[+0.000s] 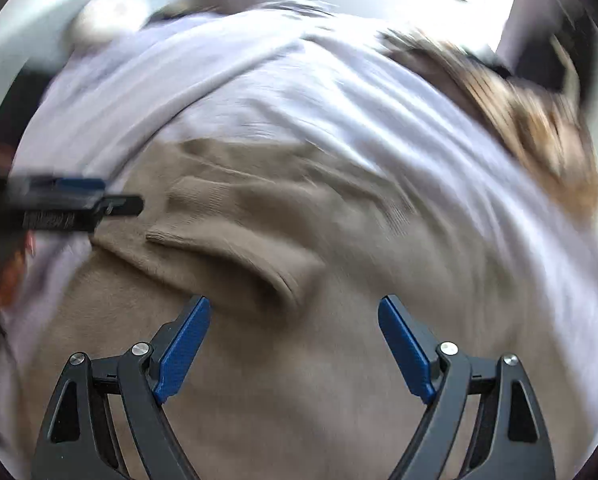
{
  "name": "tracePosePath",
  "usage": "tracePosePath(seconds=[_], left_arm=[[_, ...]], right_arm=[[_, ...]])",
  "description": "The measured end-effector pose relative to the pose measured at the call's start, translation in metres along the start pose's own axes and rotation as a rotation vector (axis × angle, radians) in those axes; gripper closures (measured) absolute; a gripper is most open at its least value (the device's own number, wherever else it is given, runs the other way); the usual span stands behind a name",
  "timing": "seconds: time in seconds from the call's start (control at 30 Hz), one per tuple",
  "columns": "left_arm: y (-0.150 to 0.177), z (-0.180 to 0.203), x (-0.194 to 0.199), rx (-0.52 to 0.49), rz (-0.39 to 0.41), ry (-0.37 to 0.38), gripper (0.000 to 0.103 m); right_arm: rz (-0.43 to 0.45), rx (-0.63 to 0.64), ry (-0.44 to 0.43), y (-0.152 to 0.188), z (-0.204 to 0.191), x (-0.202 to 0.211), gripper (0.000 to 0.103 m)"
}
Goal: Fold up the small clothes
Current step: 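Fold the held sleeve across the sweater body and release it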
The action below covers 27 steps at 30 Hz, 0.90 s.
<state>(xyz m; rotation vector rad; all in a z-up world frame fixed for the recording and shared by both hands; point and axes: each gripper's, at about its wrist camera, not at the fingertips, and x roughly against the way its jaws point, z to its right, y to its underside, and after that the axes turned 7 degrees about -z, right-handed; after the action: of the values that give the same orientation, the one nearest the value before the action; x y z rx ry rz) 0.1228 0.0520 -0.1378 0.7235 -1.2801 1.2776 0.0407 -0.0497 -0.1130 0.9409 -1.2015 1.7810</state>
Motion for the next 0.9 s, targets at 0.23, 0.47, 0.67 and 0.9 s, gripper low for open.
tracePosePath(seconds=[0.23, 0.47, 0.67, 0.9], left_arm=[[-0.006, -0.025, -0.028, 0.103, -0.044, 0.109, 0.023], [-0.015, -0.017, -0.032, 0.065, -0.043, 0.129, 0.062], [-0.020, -0.010, -0.026, 0.018, -0.008, 0.128, 0.084], [-0.027, -0.009, -0.027, -0.059, -0.033, 0.121, 0.084]], right_arm=[[-0.055, 0.198, 0.151, -0.031, -0.029, -0.056, 0.078], [0.125, -0.694, -0.289, 0.030, 0.125, -0.020, 0.096], [0.077, -1.243, -0.565, 0.140, 0.175, -0.053, 0.091], [0.064, -1.302, -0.640, 0.153, 0.180, -0.066, 0.083]])
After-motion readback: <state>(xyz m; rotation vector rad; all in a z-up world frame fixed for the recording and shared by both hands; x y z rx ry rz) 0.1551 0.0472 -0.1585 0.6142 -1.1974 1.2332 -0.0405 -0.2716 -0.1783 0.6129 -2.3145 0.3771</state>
